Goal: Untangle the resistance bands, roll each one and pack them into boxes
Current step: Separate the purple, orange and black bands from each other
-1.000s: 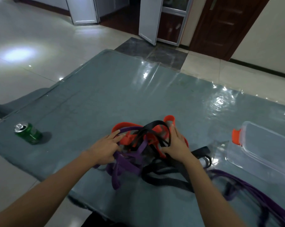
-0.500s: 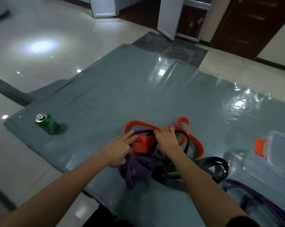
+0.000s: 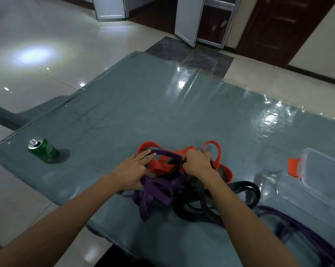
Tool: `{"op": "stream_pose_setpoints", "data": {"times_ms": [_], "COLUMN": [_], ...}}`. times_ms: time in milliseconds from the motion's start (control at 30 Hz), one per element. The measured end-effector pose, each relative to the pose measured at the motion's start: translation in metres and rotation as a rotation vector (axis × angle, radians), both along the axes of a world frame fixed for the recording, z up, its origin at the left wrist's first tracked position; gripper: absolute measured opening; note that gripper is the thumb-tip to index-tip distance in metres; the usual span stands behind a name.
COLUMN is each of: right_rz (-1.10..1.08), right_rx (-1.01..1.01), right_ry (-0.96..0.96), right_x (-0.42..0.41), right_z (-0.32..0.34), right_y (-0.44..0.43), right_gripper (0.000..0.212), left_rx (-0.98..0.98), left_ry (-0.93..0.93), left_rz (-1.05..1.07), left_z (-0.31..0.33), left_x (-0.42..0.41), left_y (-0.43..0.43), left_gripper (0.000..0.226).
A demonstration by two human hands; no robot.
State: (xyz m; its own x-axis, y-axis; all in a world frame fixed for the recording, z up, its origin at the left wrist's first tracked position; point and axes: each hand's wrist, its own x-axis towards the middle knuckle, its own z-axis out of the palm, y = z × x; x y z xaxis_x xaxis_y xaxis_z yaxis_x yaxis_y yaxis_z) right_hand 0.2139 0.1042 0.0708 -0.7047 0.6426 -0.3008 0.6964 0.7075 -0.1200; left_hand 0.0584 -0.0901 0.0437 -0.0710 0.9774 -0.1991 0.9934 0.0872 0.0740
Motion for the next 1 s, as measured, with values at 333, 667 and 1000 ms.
{"op": "stream_pose_setpoints", "data": {"times_ms": [333,667,1000], "right_rz": [-0.243,-0.448,-0.526], "right_rx": [-0.531,-0.955,-0.855], "right_ry": [0.609,1.136,1.070], "right_x": [0.031,0.048,0.033], "right_z": [0.058,0.072,0.061], "right_y": [0.039,0.030,0.031], "right_gripper": [0.036,0.040,0.038], "left_rx": [0.221,0.268,0.086], "left_ry": [-0.245,-0.430,-0.290], "left_rz": [0.041,0.130,0.032], "left_z": [0.016,0.011,0.008], "left_x": [-0.006,0.001,0.019], "left_y": [-0.001,0.016,0.024], "left_gripper": [0.042,0.047,0.051]}}
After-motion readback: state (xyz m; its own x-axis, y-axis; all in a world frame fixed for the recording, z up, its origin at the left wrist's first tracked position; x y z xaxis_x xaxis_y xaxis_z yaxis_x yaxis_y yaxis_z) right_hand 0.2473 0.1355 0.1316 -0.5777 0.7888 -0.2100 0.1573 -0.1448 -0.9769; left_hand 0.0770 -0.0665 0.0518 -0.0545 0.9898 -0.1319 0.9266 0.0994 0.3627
